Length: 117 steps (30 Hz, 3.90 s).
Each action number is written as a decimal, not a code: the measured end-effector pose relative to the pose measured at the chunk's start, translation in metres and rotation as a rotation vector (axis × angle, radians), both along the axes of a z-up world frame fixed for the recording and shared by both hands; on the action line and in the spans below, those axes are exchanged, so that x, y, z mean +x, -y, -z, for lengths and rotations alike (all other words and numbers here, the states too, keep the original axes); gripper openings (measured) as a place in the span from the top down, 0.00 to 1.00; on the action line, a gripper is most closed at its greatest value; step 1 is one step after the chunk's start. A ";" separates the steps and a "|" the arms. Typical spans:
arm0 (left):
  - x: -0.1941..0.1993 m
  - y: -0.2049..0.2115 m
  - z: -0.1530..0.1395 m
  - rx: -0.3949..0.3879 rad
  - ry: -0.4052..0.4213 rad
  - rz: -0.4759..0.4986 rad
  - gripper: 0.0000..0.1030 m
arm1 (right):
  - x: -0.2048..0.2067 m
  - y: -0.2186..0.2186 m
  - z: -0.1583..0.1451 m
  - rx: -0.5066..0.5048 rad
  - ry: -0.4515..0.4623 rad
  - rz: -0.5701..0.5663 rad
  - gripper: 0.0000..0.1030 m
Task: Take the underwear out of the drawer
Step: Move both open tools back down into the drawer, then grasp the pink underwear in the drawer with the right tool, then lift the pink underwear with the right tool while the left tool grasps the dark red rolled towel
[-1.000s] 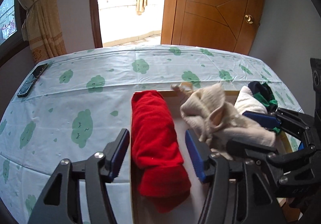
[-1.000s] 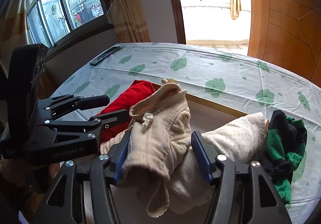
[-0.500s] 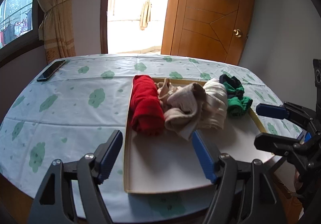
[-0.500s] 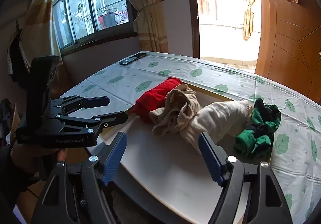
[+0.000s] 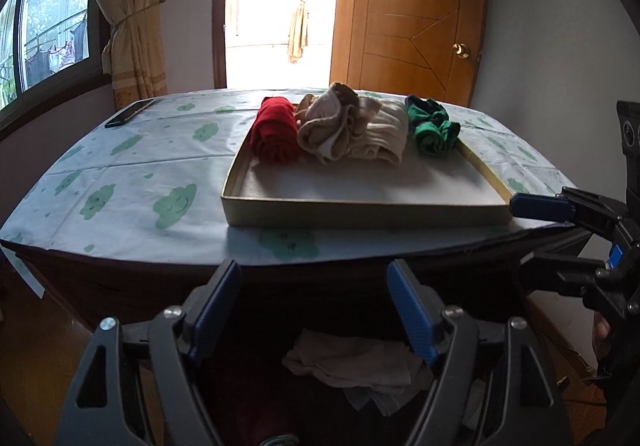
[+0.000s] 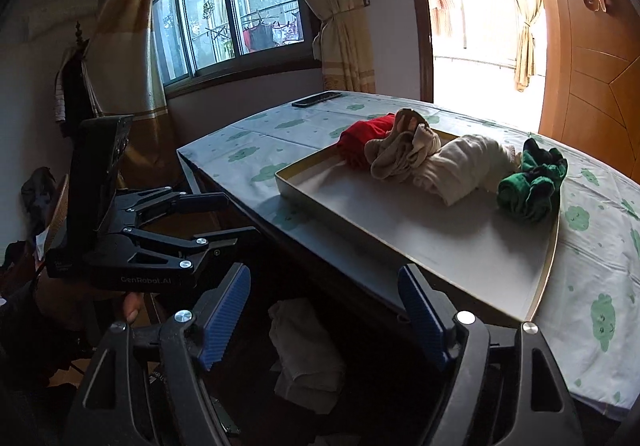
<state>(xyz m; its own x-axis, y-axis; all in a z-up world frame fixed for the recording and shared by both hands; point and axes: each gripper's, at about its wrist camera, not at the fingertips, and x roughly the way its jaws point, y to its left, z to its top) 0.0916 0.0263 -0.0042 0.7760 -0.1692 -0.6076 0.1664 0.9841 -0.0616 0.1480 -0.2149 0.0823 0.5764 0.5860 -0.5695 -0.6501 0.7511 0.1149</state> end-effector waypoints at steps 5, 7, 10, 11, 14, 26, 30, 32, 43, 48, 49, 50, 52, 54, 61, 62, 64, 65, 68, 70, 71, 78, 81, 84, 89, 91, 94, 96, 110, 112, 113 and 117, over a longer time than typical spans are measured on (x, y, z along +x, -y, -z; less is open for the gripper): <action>-0.017 0.011 0.009 0.060 0.013 -0.011 0.26 | -0.013 0.006 0.022 0.035 -0.051 -0.016 0.24; -0.020 0.014 0.012 0.067 0.012 -0.014 0.26 | -0.016 0.009 0.029 0.042 -0.062 -0.012 0.24; -0.023 0.017 0.017 0.079 0.001 -0.013 0.26 | -0.018 0.010 0.039 0.039 -0.076 -0.007 0.24; -0.024 0.017 0.019 0.084 -0.003 -0.014 0.26 | -0.020 0.010 0.042 0.034 -0.077 -0.005 0.24; -0.027 0.017 0.027 0.082 -0.018 -0.017 0.26 | -0.022 0.010 0.048 0.016 -0.080 -0.003 0.24; -0.033 0.000 0.057 0.080 -0.103 -0.059 0.26 | -0.031 -0.010 0.077 -0.061 -0.125 -0.064 0.24; -0.034 -0.014 0.065 0.067 -0.132 -0.093 0.26 | -0.026 -0.017 0.084 -0.088 -0.134 -0.072 0.24; -0.035 -0.020 0.069 0.059 -0.142 -0.108 0.26 | -0.022 -0.021 0.090 -0.107 -0.146 -0.075 0.24; -0.043 -0.052 0.074 0.012 -0.129 -0.174 0.12 | 0.000 -0.076 0.118 -0.339 -0.164 -0.164 0.24; -0.045 -0.063 0.072 -0.005 -0.123 -0.190 0.12 | 0.014 -0.097 0.128 -0.391 -0.191 -0.176 0.24; -0.045 -0.065 0.072 -0.011 -0.123 -0.195 0.12 | 0.017 -0.100 0.131 -0.401 -0.192 -0.172 0.24; -0.046 -0.068 0.072 -0.018 -0.124 -0.199 0.11 | 0.019 -0.103 0.133 -0.409 -0.194 -0.173 0.24; -0.046 -0.070 0.073 -0.028 -0.125 -0.205 0.11 | 0.022 -0.109 0.137 -0.434 -0.192 -0.179 0.24; -0.047 -0.072 0.074 -0.030 -0.127 -0.208 0.11 | 0.024 -0.114 0.141 -0.468 -0.178 -0.184 0.24; -0.047 -0.069 0.077 -0.031 -0.136 -0.194 0.11 | 0.032 -0.126 0.155 -0.529 -0.186 -0.192 0.24; -0.047 -0.069 0.077 -0.031 -0.137 -0.192 0.11 | 0.033 -0.128 0.157 -0.532 -0.187 -0.194 0.24; -0.047 -0.069 0.078 -0.033 -0.140 -0.190 0.11 | 0.036 -0.132 0.161 -0.540 -0.199 -0.204 0.24; -0.048 -0.069 0.078 -0.035 -0.141 -0.188 0.11 | 0.037 -0.135 0.164 -0.548 -0.204 -0.206 0.24; -0.048 -0.069 0.079 -0.037 -0.144 -0.183 0.11 | 0.045 -0.145 0.171 -0.575 -0.227 -0.210 0.32; -0.047 -0.068 0.079 -0.038 -0.148 -0.178 0.11 | 0.050 -0.149 0.178 -0.578 -0.262 -0.209 0.38; -0.047 -0.067 0.080 -0.040 -0.151 -0.174 0.11 | 0.052 -0.150 0.180 -0.580 -0.275 -0.207 0.40; -0.045 -0.058 0.082 -0.016 -0.174 -0.138 0.11 | 0.055 -0.137 0.179 -0.504 -0.313 -0.194 0.75; -0.043 -0.053 0.083 0.003 -0.182 -0.122 0.11 | 0.050 -0.126 0.167 -0.449 -0.304 -0.185 0.77; -0.040 -0.046 0.085 0.025 -0.194 -0.109 0.12 | 0.043 -0.114 0.155 -0.397 -0.300 -0.181 0.78; -0.033 -0.038 0.093 0.048 -0.243 -0.088 0.13 | 0.033 -0.089 0.143 -0.288 -0.315 -0.169 0.80; -0.028 -0.035 0.097 0.067 -0.271 -0.080 0.15 | 0.033 -0.080 0.141 -0.247 -0.333 -0.168 0.80; -0.022 -0.029 0.100 0.096 -0.304 -0.065 0.16 | 0.031 -0.064 0.140 -0.198 -0.339 -0.152 0.80; -0.016 -0.026 0.103 0.108 -0.334 -0.053 0.16 | 0.030 -0.051 0.132 -0.177 -0.338 -0.146 0.80; 0.022 -0.020 0.135 0.186 -0.604 -0.020 0.22 | 0.040 -0.030 0.130 -0.205 -0.343 -0.162 0.80; 0.024 -0.017 0.141 0.226 -0.632 -0.014 0.22 | 0.043 -0.031 0.134 -0.224 -0.350 -0.160 0.79; 0.027 -0.014 0.143 0.251 -0.648 -0.005 0.22 | 0.046 -0.032 0.136 -0.228 -0.353 -0.155 0.77; 0.034 -0.004 0.150 0.310 -0.696 0.032 0.22 | 0.052 -0.037 0.141 -0.275 -0.353 -0.139 0.50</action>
